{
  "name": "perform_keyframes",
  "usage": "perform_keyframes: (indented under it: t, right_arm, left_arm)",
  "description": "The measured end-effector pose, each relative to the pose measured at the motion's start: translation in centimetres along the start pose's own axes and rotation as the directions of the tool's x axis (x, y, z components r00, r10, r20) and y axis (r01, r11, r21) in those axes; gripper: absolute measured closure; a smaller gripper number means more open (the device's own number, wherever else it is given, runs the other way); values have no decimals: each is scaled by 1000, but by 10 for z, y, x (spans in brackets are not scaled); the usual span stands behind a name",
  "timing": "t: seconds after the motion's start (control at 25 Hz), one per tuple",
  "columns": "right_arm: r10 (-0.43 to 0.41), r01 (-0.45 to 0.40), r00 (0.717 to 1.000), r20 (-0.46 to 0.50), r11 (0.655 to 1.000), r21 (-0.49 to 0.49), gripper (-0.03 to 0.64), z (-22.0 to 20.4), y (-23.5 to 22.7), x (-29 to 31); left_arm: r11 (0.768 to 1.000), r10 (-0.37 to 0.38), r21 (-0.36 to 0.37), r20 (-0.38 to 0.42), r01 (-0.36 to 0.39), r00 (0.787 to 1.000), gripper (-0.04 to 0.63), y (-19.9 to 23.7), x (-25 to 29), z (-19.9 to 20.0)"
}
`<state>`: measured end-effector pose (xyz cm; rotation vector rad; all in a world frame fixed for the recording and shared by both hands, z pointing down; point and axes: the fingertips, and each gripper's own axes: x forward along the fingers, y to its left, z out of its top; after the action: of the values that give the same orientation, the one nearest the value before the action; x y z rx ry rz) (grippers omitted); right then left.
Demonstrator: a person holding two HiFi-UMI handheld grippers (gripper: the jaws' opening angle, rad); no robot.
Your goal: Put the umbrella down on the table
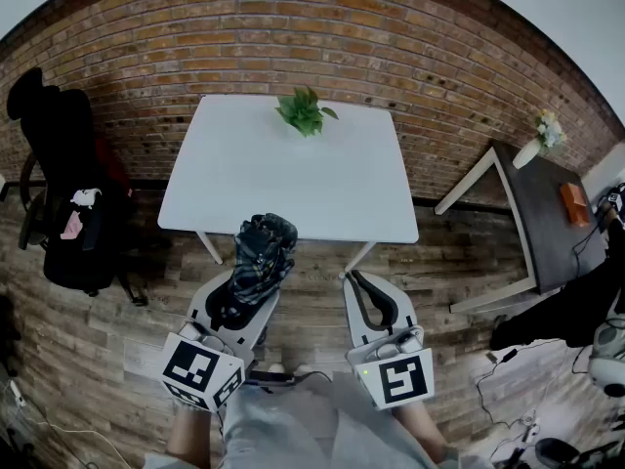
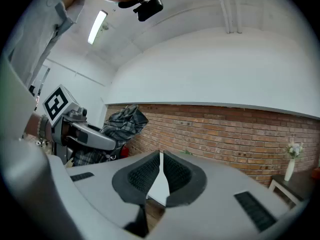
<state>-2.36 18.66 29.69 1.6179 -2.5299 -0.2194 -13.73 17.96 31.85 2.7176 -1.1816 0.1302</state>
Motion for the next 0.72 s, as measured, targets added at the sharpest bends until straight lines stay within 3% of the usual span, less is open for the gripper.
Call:
perform_keyframes:
  t: [0.72]
  right_arm:
    - [-26,27,1000,-13,999,17,563,-3,8,7]
  left_arm:
    - [1000,-19,10,-3,19,1000,376,12,-3,-2]
